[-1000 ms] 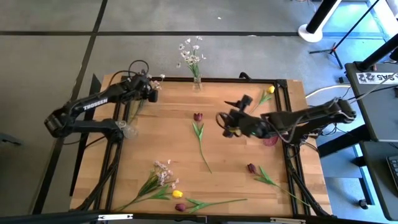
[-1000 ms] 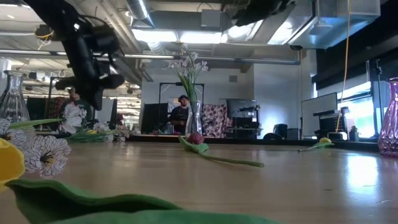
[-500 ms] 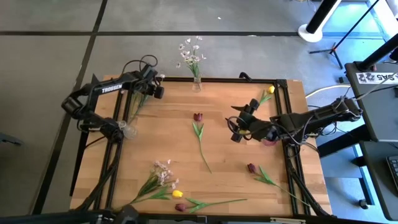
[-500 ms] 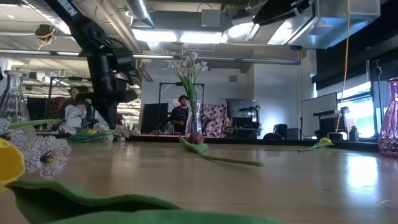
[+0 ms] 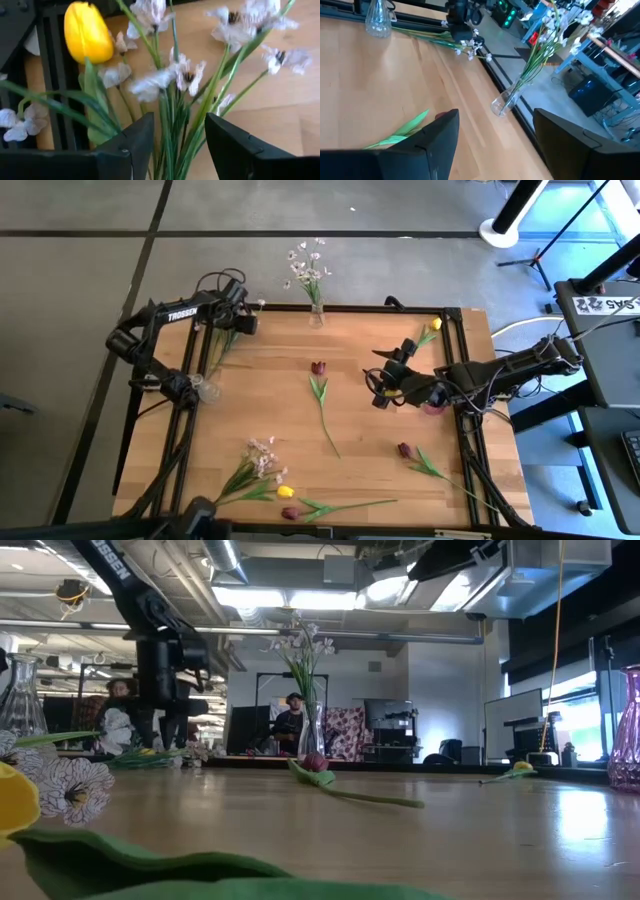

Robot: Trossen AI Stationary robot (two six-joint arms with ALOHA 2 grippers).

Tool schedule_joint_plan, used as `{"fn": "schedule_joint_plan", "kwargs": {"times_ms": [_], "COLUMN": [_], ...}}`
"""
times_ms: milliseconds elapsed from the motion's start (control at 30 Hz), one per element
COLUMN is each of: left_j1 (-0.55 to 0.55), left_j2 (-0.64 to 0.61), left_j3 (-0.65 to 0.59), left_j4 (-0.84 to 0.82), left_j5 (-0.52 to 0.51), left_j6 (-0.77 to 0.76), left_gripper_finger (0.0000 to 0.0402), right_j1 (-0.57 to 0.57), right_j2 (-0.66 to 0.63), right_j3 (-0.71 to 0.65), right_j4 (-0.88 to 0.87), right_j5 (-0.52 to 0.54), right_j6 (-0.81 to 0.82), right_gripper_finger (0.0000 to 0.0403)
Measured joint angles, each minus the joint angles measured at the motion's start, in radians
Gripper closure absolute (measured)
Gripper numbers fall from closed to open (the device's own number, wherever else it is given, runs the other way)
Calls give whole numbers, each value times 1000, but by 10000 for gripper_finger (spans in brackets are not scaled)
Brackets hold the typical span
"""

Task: Sort flowers into vase by color
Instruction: Put the top white flower into the top transparent vase

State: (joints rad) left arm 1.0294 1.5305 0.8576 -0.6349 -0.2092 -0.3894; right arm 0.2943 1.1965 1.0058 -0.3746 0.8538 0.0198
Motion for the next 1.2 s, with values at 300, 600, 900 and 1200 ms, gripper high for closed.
{"fn": "schedule_joint_plan", "kwargs": {"times_ms": [300, 600, 900, 1200], "left_j1": [4, -68, -197, -485], "left_j2": [145, 188, 132, -235], "left_j3": [85, 89, 89, 89], "left_j4": [-32, -24, -33, 12], "left_j5": [31, -41, -132, -158], "left_j6": [3, 16, 53, -1], "left_gripper_finger": [230, 247, 389, 397], "right_j1": [0, 0, 0, -4], "right_j2": [0, 0, -1, -3], "right_j3": [0, 0, 24, 62], "right_j4": [4, -12, -107, -97], "right_j5": [-34, -42, -13, 82], "right_j6": [-9, -10, -169, -356], "right_gripper_finger": [150, 150, 150, 150]}}
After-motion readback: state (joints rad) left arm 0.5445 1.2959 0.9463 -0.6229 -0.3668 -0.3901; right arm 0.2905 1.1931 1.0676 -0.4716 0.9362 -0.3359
